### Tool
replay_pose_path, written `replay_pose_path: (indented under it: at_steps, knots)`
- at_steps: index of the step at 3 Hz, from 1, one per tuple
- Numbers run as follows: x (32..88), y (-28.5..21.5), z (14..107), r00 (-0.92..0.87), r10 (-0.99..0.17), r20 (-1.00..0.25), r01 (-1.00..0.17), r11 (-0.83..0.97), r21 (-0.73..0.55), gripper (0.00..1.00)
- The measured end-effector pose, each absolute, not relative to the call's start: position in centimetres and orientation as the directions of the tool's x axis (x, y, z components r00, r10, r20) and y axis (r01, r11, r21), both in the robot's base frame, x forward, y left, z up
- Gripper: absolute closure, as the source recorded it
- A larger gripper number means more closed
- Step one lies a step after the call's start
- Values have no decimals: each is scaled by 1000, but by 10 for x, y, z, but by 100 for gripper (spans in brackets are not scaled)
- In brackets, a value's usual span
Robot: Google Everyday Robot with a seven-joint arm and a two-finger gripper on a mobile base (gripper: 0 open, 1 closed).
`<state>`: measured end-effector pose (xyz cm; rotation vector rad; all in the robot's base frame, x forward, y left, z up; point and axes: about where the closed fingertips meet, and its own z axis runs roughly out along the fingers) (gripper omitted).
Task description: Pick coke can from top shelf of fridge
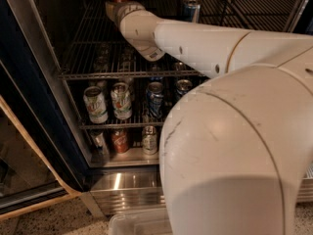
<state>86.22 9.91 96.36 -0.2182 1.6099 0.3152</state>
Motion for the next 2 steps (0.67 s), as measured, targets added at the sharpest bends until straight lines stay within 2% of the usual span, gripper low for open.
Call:
replay_pose_path:
  at_steps: [1,2]
  knots:
    - [857,104,967,-58,55,-997,-346,935,72,88]
    - [846,107,973,-48,78,-996,-370,925,91,100]
